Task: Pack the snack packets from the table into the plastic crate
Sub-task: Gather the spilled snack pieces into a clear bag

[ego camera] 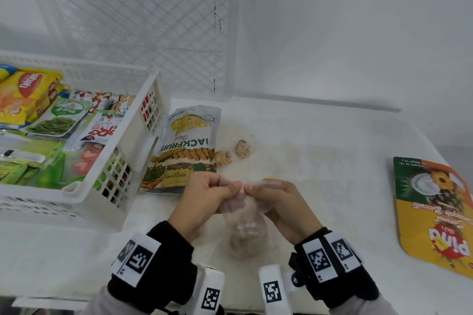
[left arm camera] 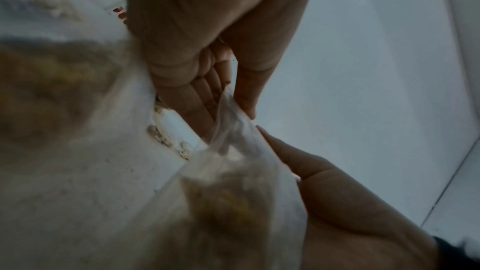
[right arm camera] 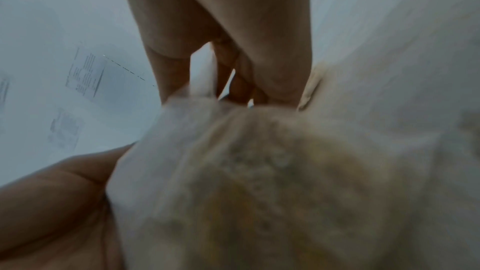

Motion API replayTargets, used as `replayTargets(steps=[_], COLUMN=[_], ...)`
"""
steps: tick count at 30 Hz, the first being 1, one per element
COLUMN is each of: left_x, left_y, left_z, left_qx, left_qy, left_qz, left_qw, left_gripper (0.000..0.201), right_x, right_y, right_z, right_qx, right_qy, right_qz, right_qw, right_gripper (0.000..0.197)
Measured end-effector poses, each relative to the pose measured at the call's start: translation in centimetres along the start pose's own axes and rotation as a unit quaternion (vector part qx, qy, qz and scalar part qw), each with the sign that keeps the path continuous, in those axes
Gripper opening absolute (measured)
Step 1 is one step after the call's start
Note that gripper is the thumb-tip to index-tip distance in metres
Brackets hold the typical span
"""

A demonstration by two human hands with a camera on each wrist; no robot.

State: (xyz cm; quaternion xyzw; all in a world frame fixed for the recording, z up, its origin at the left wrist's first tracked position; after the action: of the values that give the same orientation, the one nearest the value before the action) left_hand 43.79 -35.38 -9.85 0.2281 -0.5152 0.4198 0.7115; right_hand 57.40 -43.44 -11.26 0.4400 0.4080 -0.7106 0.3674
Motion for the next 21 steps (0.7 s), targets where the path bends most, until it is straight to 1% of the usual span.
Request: replayTargets(steps=[3, 6, 7, 9, 10, 12, 15, 17, 19, 20, 21], left_x=[0.1, 0.7, 1.0, 1.6, 1.9, 2.5, 3.0, 2.8, 2.3, 2.1, 1.9], left_y=[0.2, 0.7, 0.9, 1.3, 1.6, 2.6, 5.1, 6.9, 8.5, 9.1, 9.6], left_z=[-0.3, -0.6, -0.6, -0.7, -0.7, -0.7, -0.5, -0.3, -0.3, -0.4, -0.4], left_qx=[0.01, 0.003, -0.001, -0.001, 0.007, 0.044, 0.109, 0.137, 0.159, 0.17, 0.178], left_qy=[-0.02, -0.023, -0.026, -0.04, -0.052, -0.087, -0.131, -0.133, -0.123, -0.116, -0.106], left_qz=[-0.046, -0.088, -0.103, -0.139, -0.154, -0.178, -0.238, -0.267, -0.273, -0.273, -0.276], left_qw=[0.999, 0.996, 0.994, 0.99, 0.987, 0.979, 0.956, 0.945, 0.941, 0.94, 0.939], left_gripper=[0.022, 0.021, 0.02, 0.015, 0.012, 0.011, 0.014, 0.017, 0.022, 0.025, 0.029], right_x=[0.1, 0.0, -0.1, 0.0, 0.1, 0.7, 1.3, 1.3, 0.9, 0.4, -0.3], right_y=[0.3, 0.6, 0.7, 0.7, 0.6, 0.3, -0.3, -0.5, -0.5, -0.4, -0.4], right_z=[0.1, 0.5, 0.6, 0.5, 0.5, 0.5, 0.5, 0.4, 0.5, 0.6, 0.6], right_qx=[-0.021, -0.058, -0.058, -0.034, -0.019, -0.001, 0.013, 0.017, 0.014, 0.013, 0.015], right_qy=[-0.008, -0.035, -0.042, -0.049, -0.049, -0.047, -0.054, -0.055, -0.057, -0.049, -0.028], right_qz=[0.033, 0.097, 0.137, 0.203, 0.216, 0.221, 0.237, 0.254, 0.272, 0.302, 0.357], right_qw=[0.999, 0.993, 0.988, 0.977, 0.975, 0.974, 0.97, 0.965, 0.96, 0.952, 0.933], right_gripper=[0.037, 0.038, 0.036, 0.03, 0.028, 0.029, 0.028, 0.032, 0.043, 0.046, 0.046])
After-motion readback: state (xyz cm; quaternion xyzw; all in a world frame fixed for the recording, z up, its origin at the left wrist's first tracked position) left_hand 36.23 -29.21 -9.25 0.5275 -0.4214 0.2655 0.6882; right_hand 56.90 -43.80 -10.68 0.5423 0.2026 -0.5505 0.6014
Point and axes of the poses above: each hand's wrist, its own z-axis away from the middle knuckle, its own y-axis out of the back of the hand, x = y × z, the point moved 1 cm from there along -z, towards the middle knuckle, and after that the axes turned 2 degrees about y, right-handed, at the moved point
